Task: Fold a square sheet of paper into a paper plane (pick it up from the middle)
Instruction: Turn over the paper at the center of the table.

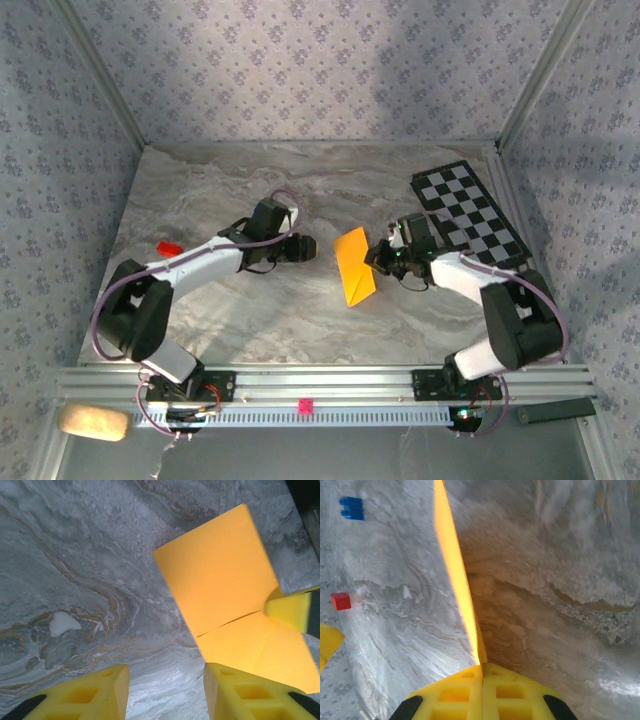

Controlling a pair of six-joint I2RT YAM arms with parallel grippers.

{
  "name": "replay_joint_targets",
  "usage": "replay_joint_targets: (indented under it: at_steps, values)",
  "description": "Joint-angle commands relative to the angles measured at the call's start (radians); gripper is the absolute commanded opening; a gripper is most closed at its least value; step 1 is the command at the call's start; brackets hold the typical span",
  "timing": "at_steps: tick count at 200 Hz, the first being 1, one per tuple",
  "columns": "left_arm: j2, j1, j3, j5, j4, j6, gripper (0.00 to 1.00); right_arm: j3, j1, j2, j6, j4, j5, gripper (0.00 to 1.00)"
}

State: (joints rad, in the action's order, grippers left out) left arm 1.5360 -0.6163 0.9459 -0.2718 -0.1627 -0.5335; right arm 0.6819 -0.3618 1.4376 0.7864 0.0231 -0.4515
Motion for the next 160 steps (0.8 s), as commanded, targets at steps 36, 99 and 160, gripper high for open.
replay_joint_targets:
  at_steps: [36,99,160]
  values:
    - [-0.223,0.112,-0.13,0.053,0.021,0.03,0.59,0.309,-0.198,-0.083,-0.244,0.534,0.529,0.06]
    - [-0.37,0.215,-0.232,0.104,0.0,0.006,0.94,0.639,-0.429,0.132,-0.2,0.995,1.131,0.05]
    - [-0.493,0.316,-0.305,0.151,-0.011,-0.081,1.0,0.876,-0.548,0.498,-0.066,1.212,1.281,0.06]
